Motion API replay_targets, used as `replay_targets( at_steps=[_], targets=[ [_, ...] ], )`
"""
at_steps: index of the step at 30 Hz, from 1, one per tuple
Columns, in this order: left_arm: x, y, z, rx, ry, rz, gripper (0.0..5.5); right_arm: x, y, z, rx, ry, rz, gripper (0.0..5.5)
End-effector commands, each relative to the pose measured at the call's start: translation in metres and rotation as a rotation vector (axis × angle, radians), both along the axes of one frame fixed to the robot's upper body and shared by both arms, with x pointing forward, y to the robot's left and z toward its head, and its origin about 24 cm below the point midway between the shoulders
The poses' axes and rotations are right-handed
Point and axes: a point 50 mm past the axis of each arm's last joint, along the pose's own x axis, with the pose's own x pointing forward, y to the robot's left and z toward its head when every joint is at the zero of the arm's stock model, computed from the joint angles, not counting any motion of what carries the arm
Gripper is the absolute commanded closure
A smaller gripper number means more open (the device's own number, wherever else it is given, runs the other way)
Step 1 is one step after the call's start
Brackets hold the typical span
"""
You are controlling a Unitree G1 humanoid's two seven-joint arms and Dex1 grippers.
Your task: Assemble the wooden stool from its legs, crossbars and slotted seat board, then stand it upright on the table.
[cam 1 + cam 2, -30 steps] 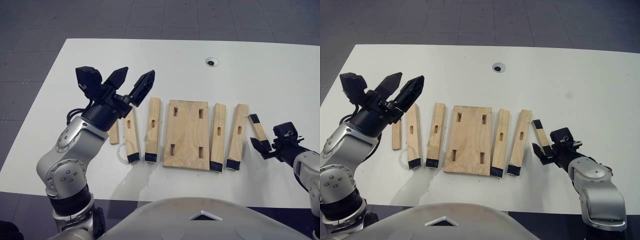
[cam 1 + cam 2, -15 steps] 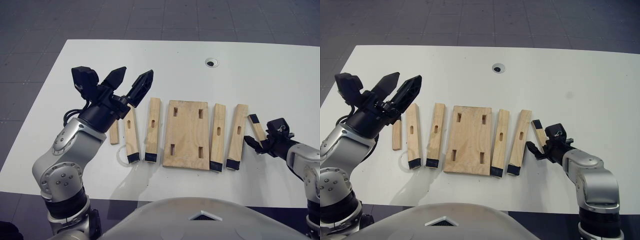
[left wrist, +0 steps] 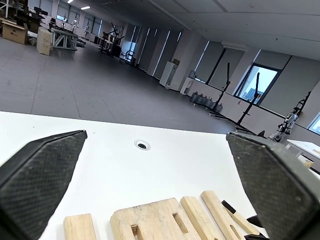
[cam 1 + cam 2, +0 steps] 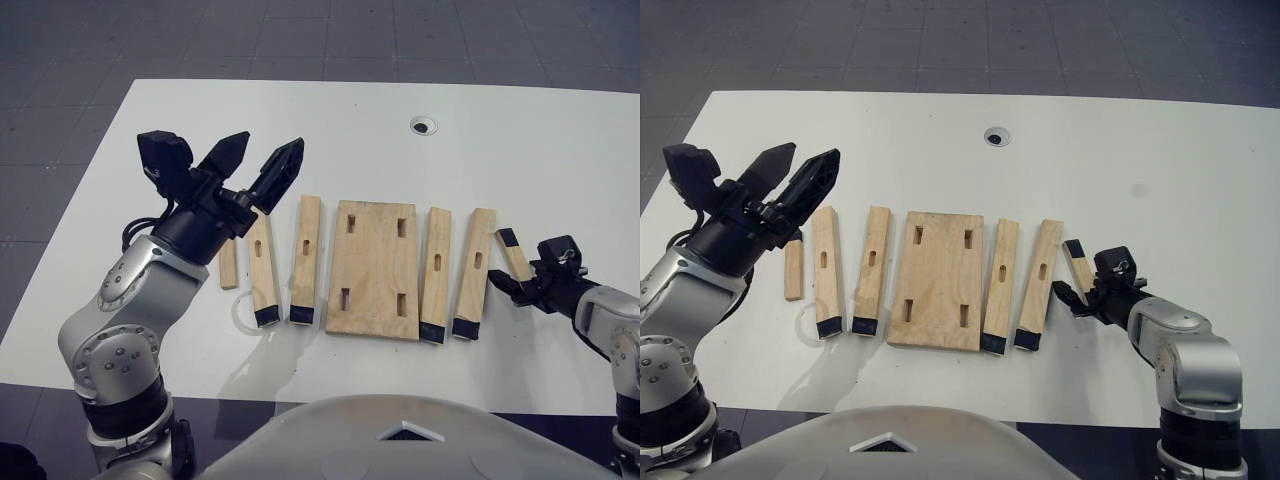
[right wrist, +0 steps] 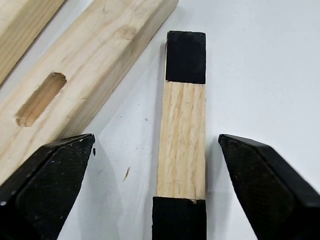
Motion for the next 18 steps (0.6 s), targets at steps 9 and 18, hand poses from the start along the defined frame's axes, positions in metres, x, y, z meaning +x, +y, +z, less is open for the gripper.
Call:
replay_targets(
  at_steps=[9,18],
  targets=[
    [-0.0013,0.0027,0.0027,0.012,0.0,0.014,0.33,-0.0136,0.0006,-0.0176,0.048,0.114,-0.042,2.99],
    [-0.002,0.0034,0.0036,0.014,0.0,0.018,0.33,-0.013,-0.0034,-0.015,0.023,0.096,-0.071,4.21]
  ],
)
